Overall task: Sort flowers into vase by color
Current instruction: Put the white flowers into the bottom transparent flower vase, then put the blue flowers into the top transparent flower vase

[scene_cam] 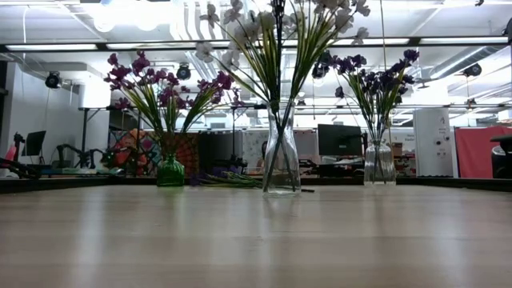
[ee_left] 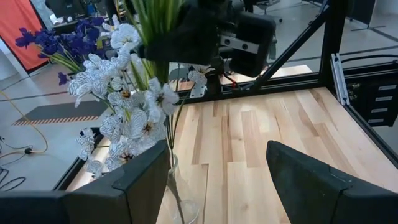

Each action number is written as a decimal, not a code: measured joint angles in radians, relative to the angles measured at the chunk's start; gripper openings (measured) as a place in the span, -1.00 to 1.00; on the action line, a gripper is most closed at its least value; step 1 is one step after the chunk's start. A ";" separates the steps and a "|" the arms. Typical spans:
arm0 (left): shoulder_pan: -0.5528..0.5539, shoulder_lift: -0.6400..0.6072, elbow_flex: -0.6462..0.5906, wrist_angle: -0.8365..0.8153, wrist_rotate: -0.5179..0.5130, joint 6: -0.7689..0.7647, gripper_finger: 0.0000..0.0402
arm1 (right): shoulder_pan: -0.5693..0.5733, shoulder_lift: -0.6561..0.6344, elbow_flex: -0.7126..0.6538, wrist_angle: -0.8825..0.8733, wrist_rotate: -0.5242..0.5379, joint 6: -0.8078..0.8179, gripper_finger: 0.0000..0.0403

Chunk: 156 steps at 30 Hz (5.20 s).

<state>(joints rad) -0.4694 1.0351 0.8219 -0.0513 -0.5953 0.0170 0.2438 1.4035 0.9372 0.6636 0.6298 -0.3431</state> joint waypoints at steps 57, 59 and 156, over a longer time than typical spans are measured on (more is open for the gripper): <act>0.005 0.027 0.000 0.045 0.000 0.029 0.25 | 0.047 0.005 0.364 -0.812 0.157 0.444 0.21; 0.006 0.036 0.000 0.062 0.000 0.041 0.25 | 0.047 0.005 0.383 -0.840 0.157 0.457 0.21; -0.040 -0.044 0.000 0.005 -0.094 -0.131 0.25 | -0.180 -0.197 -0.443 -0.637 -0.171 0.662 0.10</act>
<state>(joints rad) -0.5089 0.9913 0.8223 -0.0463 -0.6895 -0.1143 0.0635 1.2068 0.4942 0.0269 0.4590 0.3185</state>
